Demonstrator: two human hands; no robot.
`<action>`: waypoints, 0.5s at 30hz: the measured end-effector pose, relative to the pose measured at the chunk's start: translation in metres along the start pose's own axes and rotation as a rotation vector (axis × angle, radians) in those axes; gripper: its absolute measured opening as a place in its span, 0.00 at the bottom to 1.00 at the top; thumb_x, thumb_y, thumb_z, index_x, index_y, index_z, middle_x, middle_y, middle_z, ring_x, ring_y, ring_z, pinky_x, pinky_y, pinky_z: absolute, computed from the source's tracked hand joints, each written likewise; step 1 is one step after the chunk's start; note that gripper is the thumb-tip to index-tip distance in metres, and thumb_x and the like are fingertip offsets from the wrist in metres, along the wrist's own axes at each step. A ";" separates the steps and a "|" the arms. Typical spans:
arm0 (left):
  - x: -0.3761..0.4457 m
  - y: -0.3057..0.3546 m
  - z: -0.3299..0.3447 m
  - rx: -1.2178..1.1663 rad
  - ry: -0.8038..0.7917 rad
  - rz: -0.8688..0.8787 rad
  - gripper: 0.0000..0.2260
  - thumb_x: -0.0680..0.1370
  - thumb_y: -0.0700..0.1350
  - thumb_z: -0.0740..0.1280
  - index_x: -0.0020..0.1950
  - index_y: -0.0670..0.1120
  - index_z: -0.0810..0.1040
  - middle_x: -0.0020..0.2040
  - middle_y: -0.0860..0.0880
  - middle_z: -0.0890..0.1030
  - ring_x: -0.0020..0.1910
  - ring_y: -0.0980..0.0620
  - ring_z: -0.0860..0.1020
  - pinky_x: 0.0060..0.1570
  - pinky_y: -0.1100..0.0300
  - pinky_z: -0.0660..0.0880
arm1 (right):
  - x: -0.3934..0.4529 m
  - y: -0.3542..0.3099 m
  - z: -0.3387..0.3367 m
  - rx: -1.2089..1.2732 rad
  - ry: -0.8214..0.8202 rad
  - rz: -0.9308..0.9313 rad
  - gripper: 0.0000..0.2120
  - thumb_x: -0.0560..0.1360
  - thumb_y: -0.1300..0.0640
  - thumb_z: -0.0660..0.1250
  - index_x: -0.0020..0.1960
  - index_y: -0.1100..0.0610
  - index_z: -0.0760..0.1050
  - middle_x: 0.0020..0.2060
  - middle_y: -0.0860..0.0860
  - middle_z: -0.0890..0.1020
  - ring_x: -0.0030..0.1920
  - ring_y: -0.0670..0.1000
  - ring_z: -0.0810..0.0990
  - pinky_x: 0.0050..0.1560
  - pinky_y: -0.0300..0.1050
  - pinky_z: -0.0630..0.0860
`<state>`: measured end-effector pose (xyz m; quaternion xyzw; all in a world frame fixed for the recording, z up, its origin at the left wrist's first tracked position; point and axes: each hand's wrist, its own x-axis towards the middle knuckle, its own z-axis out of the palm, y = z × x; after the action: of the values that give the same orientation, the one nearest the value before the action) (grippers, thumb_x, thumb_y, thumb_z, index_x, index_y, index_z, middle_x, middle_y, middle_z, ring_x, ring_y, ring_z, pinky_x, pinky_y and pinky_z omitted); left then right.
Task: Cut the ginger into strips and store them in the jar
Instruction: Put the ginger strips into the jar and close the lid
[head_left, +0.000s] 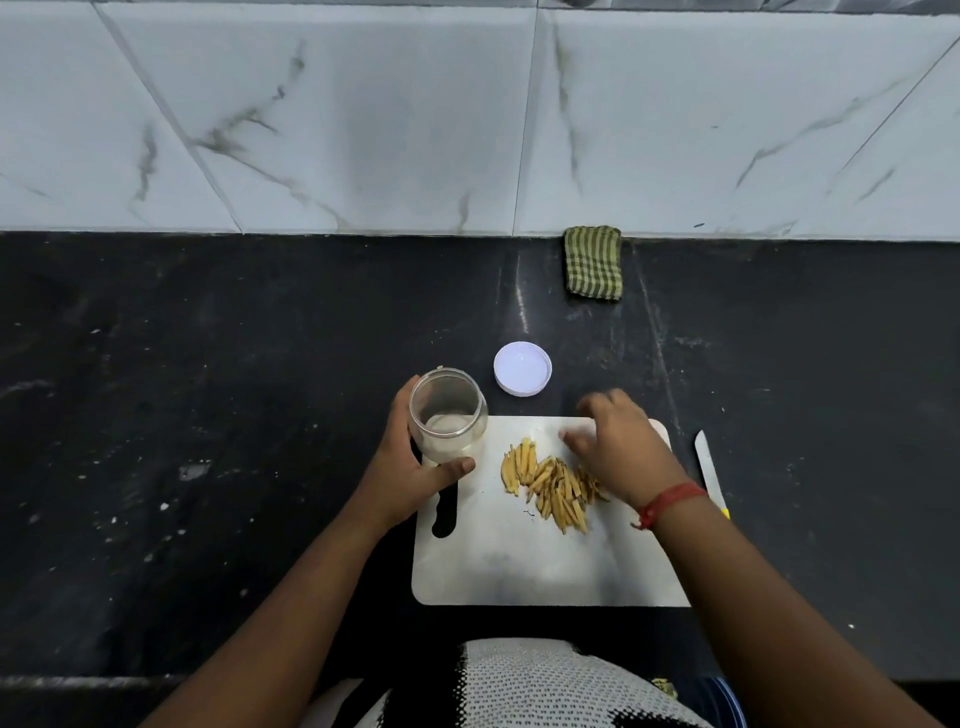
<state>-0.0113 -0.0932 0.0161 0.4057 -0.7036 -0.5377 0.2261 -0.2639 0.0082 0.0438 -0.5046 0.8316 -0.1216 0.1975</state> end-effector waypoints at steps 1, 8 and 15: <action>0.000 0.000 0.001 -0.001 0.003 0.006 0.50 0.66 0.59 0.79 0.81 0.55 0.55 0.76 0.59 0.66 0.74 0.61 0.67 0.70 0.61 0.67 | -0.009 0.002 0.004 -0.054 -0.040 0.013 0.23 0.75 0.44 0.66 0.64 0.56 0.71 0.59 0.54 0.72 0.59 0.55 0.72 0.61 0.47 0.70; 0.001 -0.006 0.004 -0.007 0.015 0.016 0.46 0.67 0.55 0.80 0.79 0.55 0.58 0.75 0.60 0.67 0.73 0.61 0.67 0.66 0.71 0.67 | -0.047 -0.007 0.022 -0.255 -0.087 0.031 0.31 0.70 0.31 0.63 0.60 0.55 0.69 0.56 0.53 0.70 0.56 0.54 0.69 0.58 0.47 0.71; 0.002 -0.006 0.007 -0.014 0.018 0.014 0.44 0.68 0.54 0.80 0.79 0.55 0.60 0.74 0.58 0.69 0.72 0.59 0.69 0.67 0.66 0.68 | -0.050 -0.018 0.041 -0.249 -0.012 0.001 0.12 0.73 0.60 0.63 0.57 0.55 0.71 0.53 0.54 0.69 0.51 0.55 0.70 0.50 0.45 0.72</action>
<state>-0.0155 -0.0913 0.0082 0.4040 -0.7007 -0.5373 0.2390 -0.2104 0.0445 0.0249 -0.5254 0.8394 -0.0143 0.1384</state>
